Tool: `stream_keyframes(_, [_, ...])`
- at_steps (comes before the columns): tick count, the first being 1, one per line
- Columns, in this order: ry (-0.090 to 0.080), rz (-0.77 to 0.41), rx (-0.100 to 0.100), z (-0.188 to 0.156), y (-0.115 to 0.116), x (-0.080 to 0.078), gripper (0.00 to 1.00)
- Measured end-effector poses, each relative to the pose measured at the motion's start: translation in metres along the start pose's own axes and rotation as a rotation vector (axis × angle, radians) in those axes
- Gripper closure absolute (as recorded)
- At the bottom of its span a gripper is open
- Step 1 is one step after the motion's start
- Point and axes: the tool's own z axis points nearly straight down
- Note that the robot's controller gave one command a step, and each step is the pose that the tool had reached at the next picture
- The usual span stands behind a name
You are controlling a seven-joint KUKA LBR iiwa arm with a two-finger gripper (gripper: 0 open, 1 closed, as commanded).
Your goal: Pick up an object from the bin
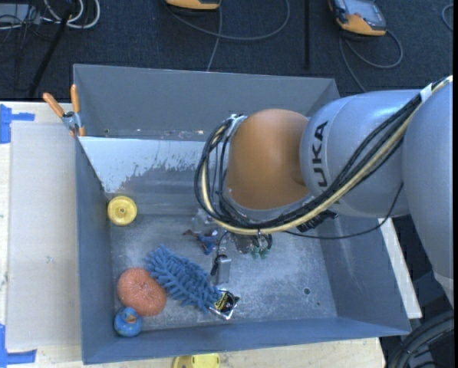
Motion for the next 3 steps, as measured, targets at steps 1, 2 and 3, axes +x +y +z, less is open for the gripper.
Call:
stream_keyframes(1, [-0.01, -0.049, 0.002, 0.044, 0.028, 0.007, 0.0])
stream_keyframes(2, [-0.001, 0.049, -0.001, 0.071, 0.065, 0.021, 1.0])
stream_keyframes(3, [-0.001, 0.05, -0.002, 0.071, 0.065, 0.021, 1.0])
